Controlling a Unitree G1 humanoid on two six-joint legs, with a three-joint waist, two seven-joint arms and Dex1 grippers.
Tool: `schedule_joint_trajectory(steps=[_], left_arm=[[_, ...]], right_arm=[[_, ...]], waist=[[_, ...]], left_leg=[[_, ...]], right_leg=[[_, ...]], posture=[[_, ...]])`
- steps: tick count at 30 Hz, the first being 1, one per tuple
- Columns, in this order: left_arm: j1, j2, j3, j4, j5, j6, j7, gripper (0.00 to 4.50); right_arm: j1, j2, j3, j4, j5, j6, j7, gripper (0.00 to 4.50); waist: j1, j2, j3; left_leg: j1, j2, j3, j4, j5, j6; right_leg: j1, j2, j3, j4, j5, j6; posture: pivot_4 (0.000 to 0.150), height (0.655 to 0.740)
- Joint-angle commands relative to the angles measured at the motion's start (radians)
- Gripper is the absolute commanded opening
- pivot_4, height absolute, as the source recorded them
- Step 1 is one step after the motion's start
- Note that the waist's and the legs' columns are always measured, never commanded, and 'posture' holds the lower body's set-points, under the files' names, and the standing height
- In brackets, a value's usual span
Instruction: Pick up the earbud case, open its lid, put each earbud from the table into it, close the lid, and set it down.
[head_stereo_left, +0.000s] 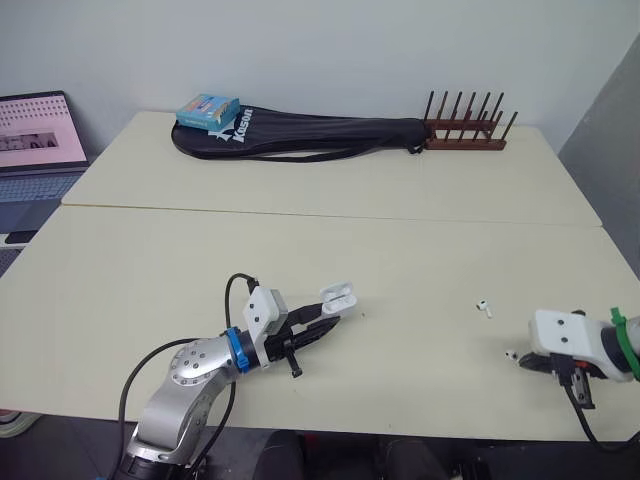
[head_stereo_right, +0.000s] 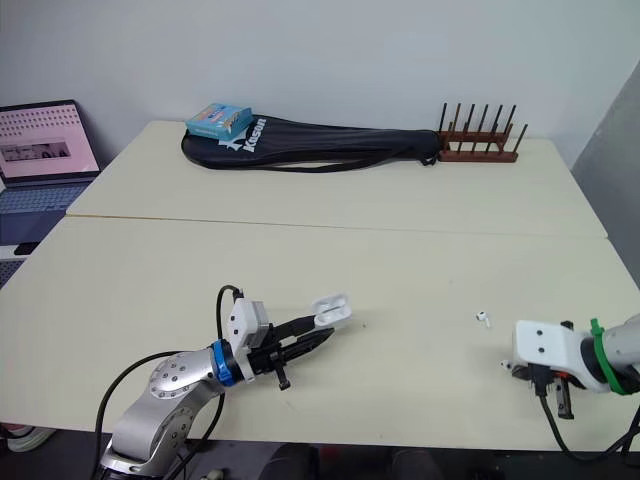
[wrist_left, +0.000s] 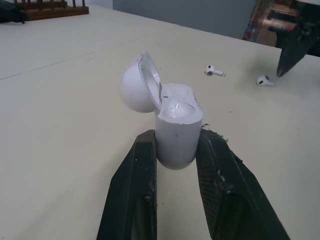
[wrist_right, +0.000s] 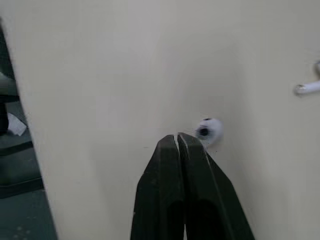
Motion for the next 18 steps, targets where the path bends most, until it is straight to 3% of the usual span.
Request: schedule_joint_trajectory(steps=[1,18], left_arm=[[-0.009,-0.005,0.0,-0.022,-0.013,-0.006,-0.001,0.73],[-0.014,-0.006,-0.001,-0.029,-0.014,0.002,0.003,0.73]], right_arm=[[-0.014,0.014,-0.008,-0.017,0.0,0.007,-0.036,0.0],[-0.039,0.022,-0.001,0.049,0.006,0.022,-0.076,0.0]], waist=[[0.0,0.0,0.0],[0.0,0.0,0.0]], left_leg=[[0.0,0.0,0.0,0.0,0.0,0.0],[0.0,0.0,0.0,0.0,0.0,0.0]], right_leg=[[0.0,0.0,0.0,0.0,0.0,0.0],[0.0,0.0,0.0,0.0,0.0,0.0]], posture=[[0.15,0.6925],[0.15,0.6925]])
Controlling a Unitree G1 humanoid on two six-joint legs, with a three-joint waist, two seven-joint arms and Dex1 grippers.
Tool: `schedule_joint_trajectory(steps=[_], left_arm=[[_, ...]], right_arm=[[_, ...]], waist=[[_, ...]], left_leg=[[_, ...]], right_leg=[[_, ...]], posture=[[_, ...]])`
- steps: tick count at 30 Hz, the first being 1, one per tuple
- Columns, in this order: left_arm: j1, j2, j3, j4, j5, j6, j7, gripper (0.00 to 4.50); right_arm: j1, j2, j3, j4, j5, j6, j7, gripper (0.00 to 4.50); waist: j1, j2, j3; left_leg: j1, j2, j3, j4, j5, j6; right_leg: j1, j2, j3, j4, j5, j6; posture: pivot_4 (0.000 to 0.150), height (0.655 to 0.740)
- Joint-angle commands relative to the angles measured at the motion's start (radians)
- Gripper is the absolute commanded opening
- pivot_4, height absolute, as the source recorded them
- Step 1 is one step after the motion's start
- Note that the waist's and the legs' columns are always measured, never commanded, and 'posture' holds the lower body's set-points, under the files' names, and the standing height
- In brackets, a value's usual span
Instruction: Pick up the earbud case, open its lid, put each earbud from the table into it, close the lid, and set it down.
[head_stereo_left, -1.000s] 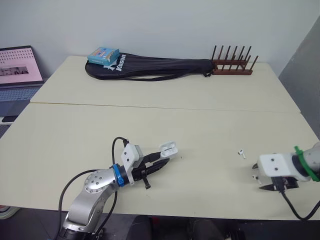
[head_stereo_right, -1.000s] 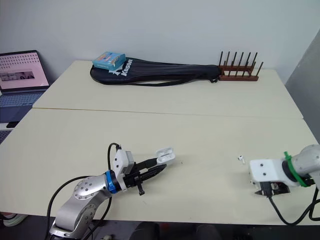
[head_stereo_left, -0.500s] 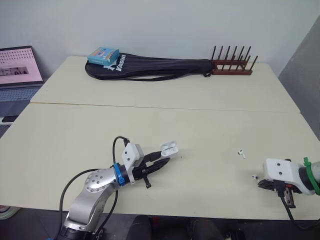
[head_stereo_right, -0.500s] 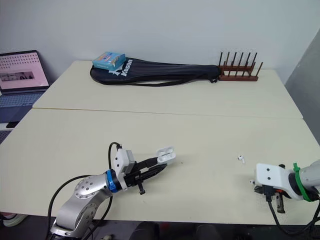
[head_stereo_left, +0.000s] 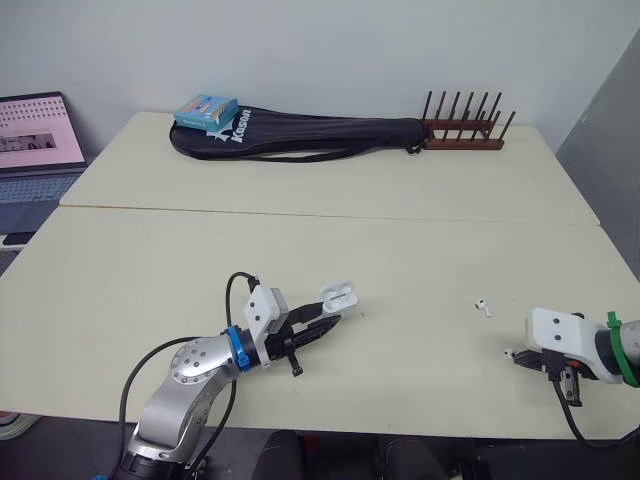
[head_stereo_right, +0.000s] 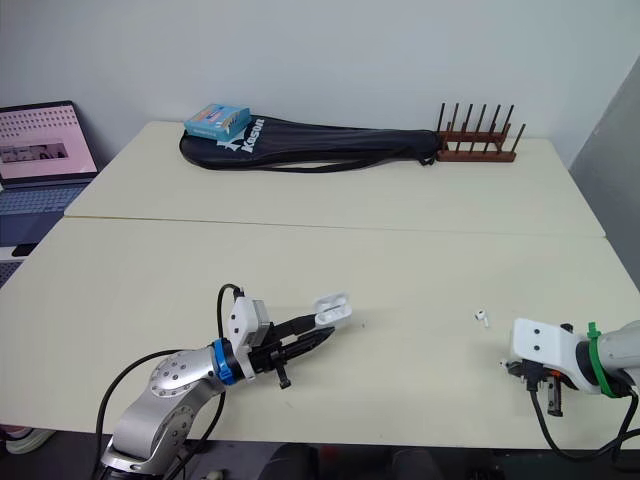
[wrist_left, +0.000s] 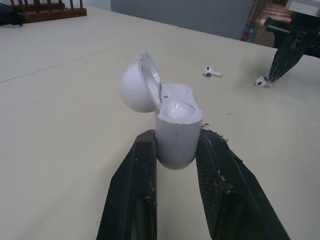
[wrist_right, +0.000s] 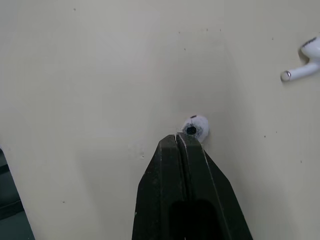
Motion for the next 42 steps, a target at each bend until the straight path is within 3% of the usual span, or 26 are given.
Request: schedule_joint_trajectory(steps=[1,8,14,25,42], left_arm=[[-0.011,-0.005,0.0,-0.03,-0.014,-0.001,0.003,0.73],[-0.008,-0.007,-0.001,-0.022,-0.011,-0.004,-0.001,0.73],[-0.01,-0.007,0.0,-0.007,-0.008,-0.013,-0.01,0.73],[-0.013,-0.008,-0.006,-0.001,-0.008,-0.017,-0.015,0.73],[-0.009,-0.008,-0.008,-0.007,-0.009,-0.013,-0.011,0.73]], right_arm=[[-0.009,-0.004,-0.026,0.001,0.009,-0.003,-0.009,0.0],[0.002,-0.013,-0.047,-0.002,0.026,0.009,0.008,0.0],[0.013,-0.024,-0.082,-0.091,0.126,0.099,0.072,0.0],[-0.08,-0.002,0.029,-0.038,0.09,0.095,-0.023,0.0],[-0.063,-0.044,0.004,0.028,0.069,0.052,-0.005,0.0]], waist=[[0.0,0.0,0.0],[0.0,0.0,0.0],[-0.001,0.0,0.0],[0.0,0.0,0.0],[0.0,0.0,0.0]], left_leg=[[0.0,0.0,0.0,0.0,0.0,0.0],[0.0,0.0,0.0,0.0,0.0,0.0],[0.0,0.0,0.0,0.0,0.0,0.0],[0.0,0.0,0.0,0.0,0.0,0.0],[0.0,0.0,0.0,0.0,0.0,0.0]], right_leg=[[0.0,0.0,0.0,0.0,0.0,0.0],[0.0,0.0,0.0,0.0,0.0,0.0],[0.0,0.0,0.0,0.0,0.0,0.0],[0.0,0.0,0.0,0.0,0.0,0.001],[0.0,0.0,0.0,0.0,0.0,0.0]], posture=[[0.15,0.6925],[0.15,0.6925],[0.15,0.6925],[0.15,0.6925],[0.15,0.6925]])
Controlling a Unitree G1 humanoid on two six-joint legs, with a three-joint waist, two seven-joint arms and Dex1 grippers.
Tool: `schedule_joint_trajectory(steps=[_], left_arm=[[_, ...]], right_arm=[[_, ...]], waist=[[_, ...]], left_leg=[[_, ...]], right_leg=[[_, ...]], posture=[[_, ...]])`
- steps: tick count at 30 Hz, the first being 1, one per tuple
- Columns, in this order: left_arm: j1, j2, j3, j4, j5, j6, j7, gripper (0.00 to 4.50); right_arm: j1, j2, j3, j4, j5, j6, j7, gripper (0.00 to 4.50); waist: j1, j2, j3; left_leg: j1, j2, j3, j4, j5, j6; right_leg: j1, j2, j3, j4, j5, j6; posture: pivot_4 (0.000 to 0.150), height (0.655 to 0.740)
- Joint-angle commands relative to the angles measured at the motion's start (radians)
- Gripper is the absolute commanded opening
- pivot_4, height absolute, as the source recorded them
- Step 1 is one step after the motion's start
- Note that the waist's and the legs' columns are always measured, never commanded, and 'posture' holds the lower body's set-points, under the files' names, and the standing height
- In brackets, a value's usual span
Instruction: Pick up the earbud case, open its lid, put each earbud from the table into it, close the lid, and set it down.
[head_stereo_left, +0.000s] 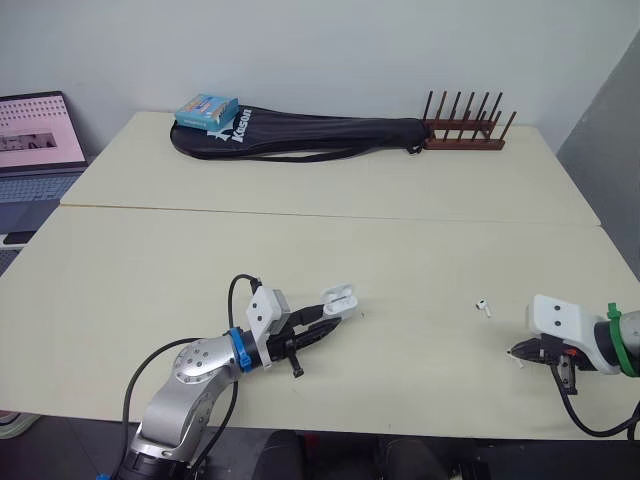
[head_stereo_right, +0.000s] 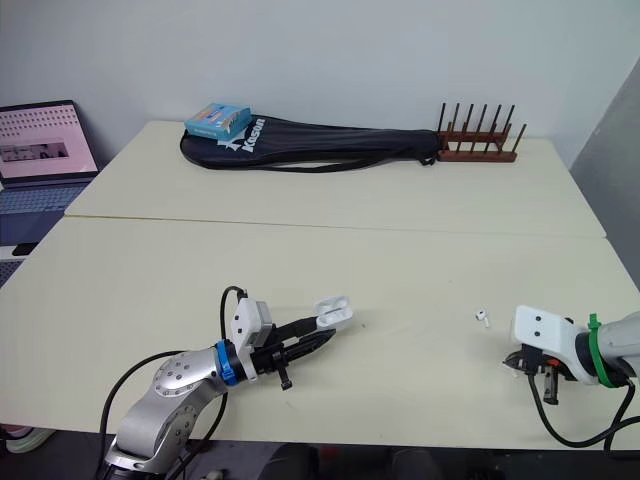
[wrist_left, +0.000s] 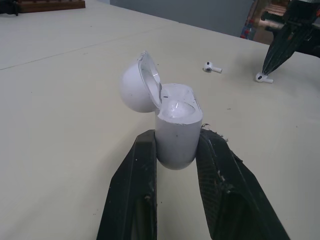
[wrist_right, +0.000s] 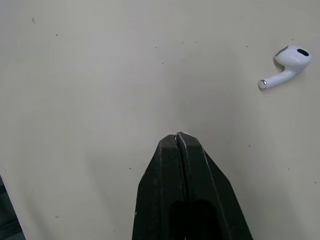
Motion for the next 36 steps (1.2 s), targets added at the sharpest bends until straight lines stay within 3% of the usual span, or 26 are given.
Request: schedule_joint_trajectory(steps=[1,9,15,22,28,36], left_arm=[[-0.004,-0.003,0.0,-0.034,-0.01,-0.017,-0.004,0.73],[-0.006,-0.002,0.003,-0.033,-0.011,-0.016,-0.003,0.73],[-0.005,-0.001,0.003,-0.029,-0.01,-0.019,-0.004,0.73],[-0.021,-0.008,-0.006,-0.009,-0.004,-0.029,-0.01,0.73],[-0.036,-0.013,-0.017,0.01,-0.001,-0.039,-0.018,0.73],[-0.052,-0.019,-0.022,0.025,0.004,-0.042,-0.023,0.73]], right_arm=[[0.007,-0.024,-0.03,0.0,-0.006,-0.011,0.007,0.0],[0.034,-0.035,-0.126,-0.012,0.035,0.009,0.041,0.0],[0.118,0.017,-0.274,-0.092,0.104,0.159,0.026,0.0],[0.184,0.167,-0.347,-0.207,0.113,0.309,-0.138,2.4],[0.195,0.205,-0.287,-0.21,0.073,0.271,-0.216,4.5],[0.077,0.079,-0.139,-0.023,0.04,0.112,-0.117,4.5]], waist=[[0.0,0.0,0.0],[0.0,0.0,0.0],[0.0,0.0,0.0],[0.001,0.0,0.0],[0.0,0.0,0.0],[-0.002,0.0,0.0]], left_leg=[[0.0,0.0,0.0,0.0,0.0,0.0],[0.0,0.0,0.0,0.0,0.0,0.0],[0.0,0.0,0.0,0.0,0.0,0.0],[0.0,0.0,0.0,0.0,0.0,0.0],[0.0,0.0,0.0,0.0,0.0,0.0],[0.0,0.0,0.0,0.0,0.0,0.0]], right_leg=[[0.0,0.0,0.0,0.0,0.0,0.0],[0.0,0.0,0.0,0.0,0.0,0.0],[0.0,0.0,0.0,0.0,0.0,0.0],[0.0,0.0,0.0,0.0,-0.001,0.002],[0.0,0.0,0.0,0.0,-0.001,0.002],[0.0,0.0,0.0,0.0,-0.001,0.002]], posture=[[0.15,0.6925],[0.15,0.6925],[0.15,0.6925],[0.15,0.6925],[0.15,0.6925],[0.15,0.6925]])
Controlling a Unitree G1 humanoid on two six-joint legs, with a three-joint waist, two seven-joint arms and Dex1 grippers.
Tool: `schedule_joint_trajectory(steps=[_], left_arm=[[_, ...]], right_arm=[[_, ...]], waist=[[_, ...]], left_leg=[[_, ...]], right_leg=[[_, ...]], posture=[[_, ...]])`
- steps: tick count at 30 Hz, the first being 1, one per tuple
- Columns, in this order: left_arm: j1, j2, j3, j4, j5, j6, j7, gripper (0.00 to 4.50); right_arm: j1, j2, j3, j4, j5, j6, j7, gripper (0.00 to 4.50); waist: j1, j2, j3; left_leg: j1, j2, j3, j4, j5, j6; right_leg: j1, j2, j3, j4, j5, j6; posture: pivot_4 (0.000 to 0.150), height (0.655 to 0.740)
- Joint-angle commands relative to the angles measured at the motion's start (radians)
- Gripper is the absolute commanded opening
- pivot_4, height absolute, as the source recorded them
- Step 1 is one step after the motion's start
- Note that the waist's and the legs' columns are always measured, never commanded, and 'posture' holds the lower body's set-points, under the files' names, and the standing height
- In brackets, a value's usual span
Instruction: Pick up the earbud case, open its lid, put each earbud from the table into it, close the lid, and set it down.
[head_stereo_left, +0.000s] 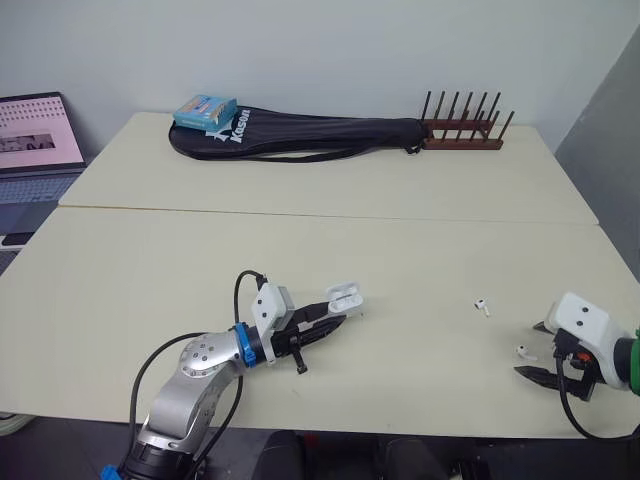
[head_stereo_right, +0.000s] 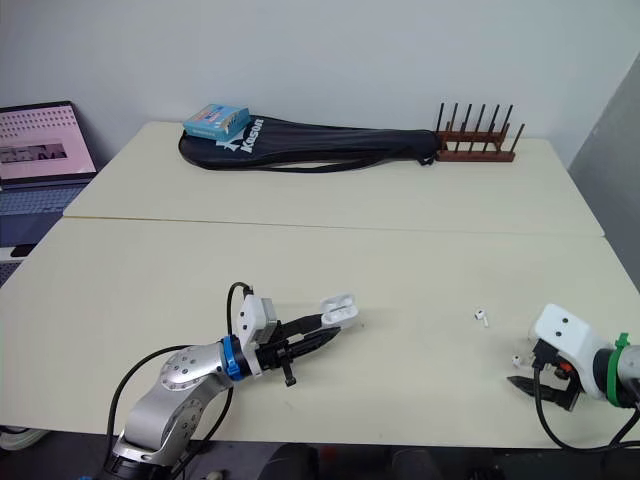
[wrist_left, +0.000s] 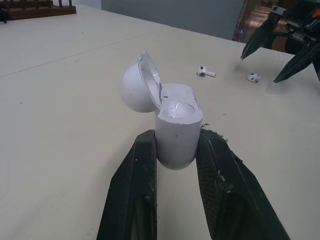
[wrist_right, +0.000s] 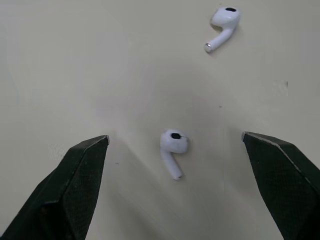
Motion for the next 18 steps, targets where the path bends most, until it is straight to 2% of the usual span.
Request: schedule_joint_trajectory(steps=[1,6,12,15,18], left_arm=[[-0.01,-0.007,-0.004,-0.023,0.001,-0.024,-0.001,0.73],[0.007,-0.007,-0.002,-0.04,0.002,-0.021,0.007,0.73],[0.014,-0.007,-0.003,-0.049,0.003,-0.018,0.014,0.73],[0.016,-0.006,-0.003,-0.051,0.002,-0.017,0.016,0.73],[0.016,-0.006,-0.003,-0.052,0.001,-0.015,0.018,0.73]], right_arm=[[-0.075,-0.053,0.074,0.074,-0.008,-0.049,0.054,4.5],[-0.187,-0.091,0.189,0.188,-0.038,-0.084,0.091,4.5],[-0.218,-0.099,0.239,0.214,-0.05,-0.082,0.108,4.5],[-0.213,-0.099,0.241,0.209,-0.05,-0.077,0.106,3.89],[-0.203,-0.098,0.24,0.194,-0.049,-0.071,0.104,2.89]], waist=[[0.0,0.0,0.0],[0.0,0.0,0.0],[0.001,0.0,0.0],[0.001,0.0,0.0],[0.001,0.0,0.0]], left_leg=[[0.0,0.0,0.0,0.0,0.0,0.0],[0.0,0.0,0.0,0.0,0.0,0.0],[-0.001,0.0,0.0,0.0,0.0,0.0],[0.0,0.0,0.0,0.0,0.0,0.0],[0.0,0.0,0.0,0.0,0.0,0.0]], right_leg=[[0.0,0.0,0.0,0.0,0.0,0.0],[0.0,0.0,0.0,0.0,0.001,-0.002],[-0.001,0.0,0.0,0.0,0.002,-0.003],[0.0,0.0,0.0,0.0,0.002,-0.003],[0.0,0.0,0.0,0.0,0.002,-0.003]], posture=[[0.15,0.6925],[0.15,0.6925],[0.15,0.6925],[0.15,0.6925],[0.15,0.6925]])
